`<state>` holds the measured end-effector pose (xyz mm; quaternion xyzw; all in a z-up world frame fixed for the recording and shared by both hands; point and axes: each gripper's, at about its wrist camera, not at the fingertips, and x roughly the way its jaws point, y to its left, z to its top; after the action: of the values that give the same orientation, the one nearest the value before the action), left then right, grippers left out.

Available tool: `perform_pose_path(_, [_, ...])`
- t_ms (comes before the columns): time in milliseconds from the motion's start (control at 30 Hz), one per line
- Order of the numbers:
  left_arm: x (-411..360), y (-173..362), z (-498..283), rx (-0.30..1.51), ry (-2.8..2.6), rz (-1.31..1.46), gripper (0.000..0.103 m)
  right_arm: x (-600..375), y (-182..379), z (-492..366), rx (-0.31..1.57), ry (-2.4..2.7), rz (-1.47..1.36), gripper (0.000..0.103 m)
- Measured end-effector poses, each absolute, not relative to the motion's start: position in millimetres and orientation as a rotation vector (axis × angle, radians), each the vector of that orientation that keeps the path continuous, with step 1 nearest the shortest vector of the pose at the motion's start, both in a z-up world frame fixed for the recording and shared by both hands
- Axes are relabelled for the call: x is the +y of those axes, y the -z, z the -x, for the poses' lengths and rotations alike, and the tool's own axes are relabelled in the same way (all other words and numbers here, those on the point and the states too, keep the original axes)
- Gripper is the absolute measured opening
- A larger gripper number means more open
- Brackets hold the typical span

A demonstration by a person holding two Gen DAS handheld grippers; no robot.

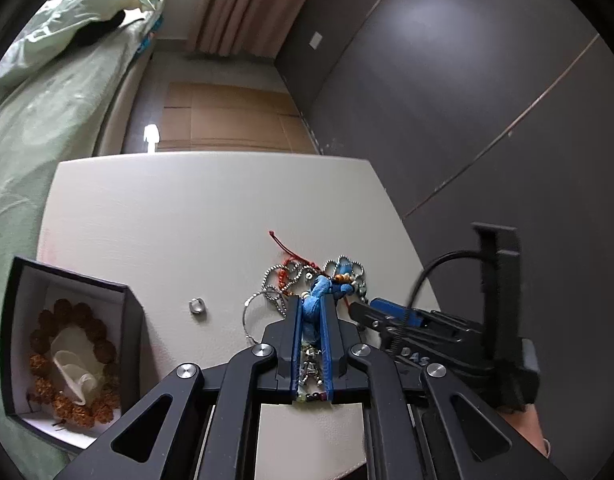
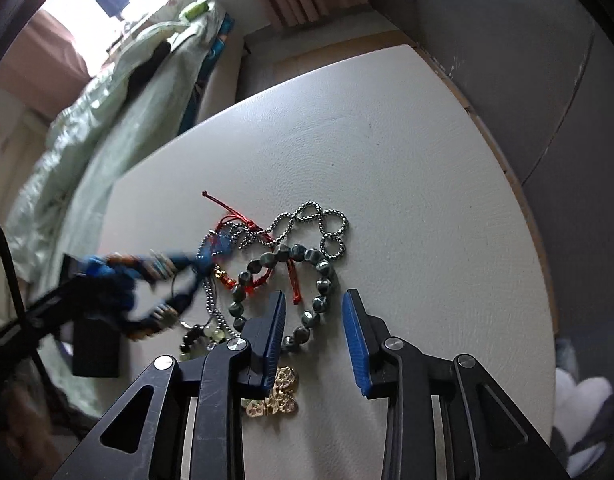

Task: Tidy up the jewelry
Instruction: 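Lift the blue beaded bracelet with the left tool and carry it to the box, then release the blue beaded bracelet into the black box with the left tool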

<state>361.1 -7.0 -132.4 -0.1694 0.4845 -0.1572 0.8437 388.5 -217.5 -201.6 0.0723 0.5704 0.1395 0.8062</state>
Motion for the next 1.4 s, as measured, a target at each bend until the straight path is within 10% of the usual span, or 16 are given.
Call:
perform_pose_path(367, [44, 104, -329, 0.935, 0.235, 0.431, 0.009, -213, 198, -384, 1.183, -0.228, -0.014, 0.010])
perform_pose_path(1100, [135, 102, -279, 0.878, 0.104, 0.569, 0.009, -166, 108, -353, 0.998, -0.448, -0.096, 0.009])
perform_pose_path(1167, [137, 109, -281, 0.908, 0.092, 0.575, 0.016, -158, 99, -349, 0.983, -0.467, -0.093, 0.009])
perform_pose_path(1300, [146, 116, -277, 0.920, 0.094, 0.625, 0.063, -138, 82, -343, 0.959, -0.516, -0.099, 0.009])
perform_pose_path(1400, [156, 112, -267, 0.880, 0.073, 0.620, 0.064, -122, 73, -338, 0.944, -0.552, -0.096, 0.009])
